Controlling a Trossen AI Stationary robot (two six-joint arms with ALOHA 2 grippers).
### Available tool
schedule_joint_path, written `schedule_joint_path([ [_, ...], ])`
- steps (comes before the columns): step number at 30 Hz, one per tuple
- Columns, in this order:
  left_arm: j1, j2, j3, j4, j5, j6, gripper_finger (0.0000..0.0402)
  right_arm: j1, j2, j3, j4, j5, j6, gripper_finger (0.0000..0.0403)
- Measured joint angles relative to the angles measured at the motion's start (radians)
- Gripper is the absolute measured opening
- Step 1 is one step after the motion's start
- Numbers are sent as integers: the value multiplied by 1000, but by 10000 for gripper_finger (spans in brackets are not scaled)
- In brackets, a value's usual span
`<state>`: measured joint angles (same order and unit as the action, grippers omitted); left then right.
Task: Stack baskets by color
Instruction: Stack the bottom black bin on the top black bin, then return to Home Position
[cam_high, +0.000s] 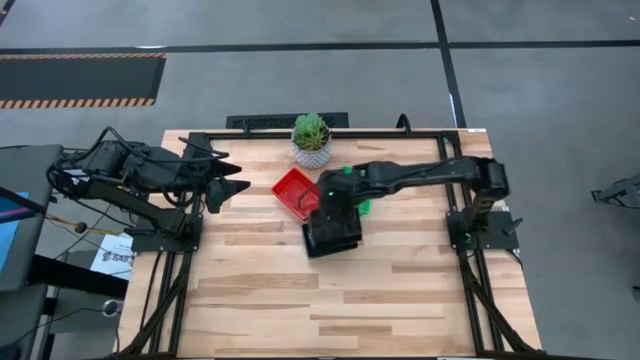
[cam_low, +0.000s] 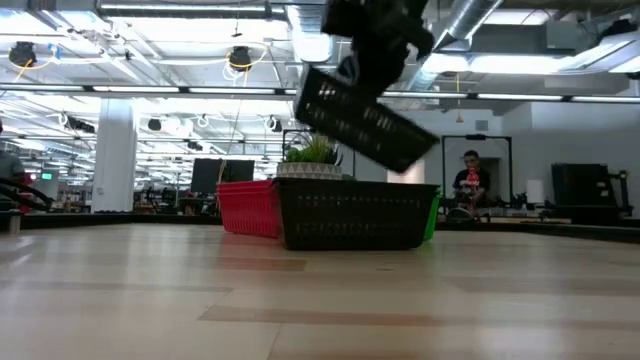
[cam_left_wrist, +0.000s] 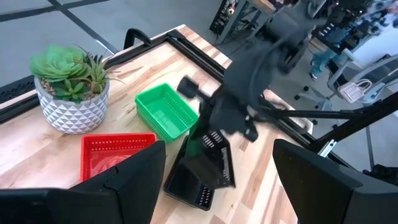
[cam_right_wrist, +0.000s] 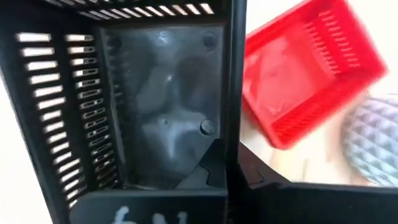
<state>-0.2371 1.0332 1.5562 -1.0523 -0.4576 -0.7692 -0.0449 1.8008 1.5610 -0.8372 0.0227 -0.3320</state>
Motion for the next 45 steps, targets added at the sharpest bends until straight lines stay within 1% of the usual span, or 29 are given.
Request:
schedule_joint_path([
  [4,0,0,0,-7,0,-2,285,-1,55,3,-18,-3,-32,9],
  [12,0,0,0,-8,-2,-2,285,7,58,4,5,-9,-87,5],
  [20,0,0,0,-9,-7,-2,285,27,92,1,-75,-9,-158,19],
  [23,0,0,0,-9,-6,-2,285,34,109,5,-43,-3,-173,16],
  [26,0,0,0,-9,-7,-2,285,34,114,2,-69,3,-213,19],
  [29,0,0,0,-8,-6,-2,285,39,119,3,-88,2,-262,40],
  [37,0,0,0,-9,-6,-1,285,53,118,3,-104,2,-330,127],
  [41,0,0,0,-9,-6,-1,285,58,117,8,-111,2,-260,169],
  [45,0,0,0,-9,-6,0,285,57,115,83,-183,2,-157,198],
])
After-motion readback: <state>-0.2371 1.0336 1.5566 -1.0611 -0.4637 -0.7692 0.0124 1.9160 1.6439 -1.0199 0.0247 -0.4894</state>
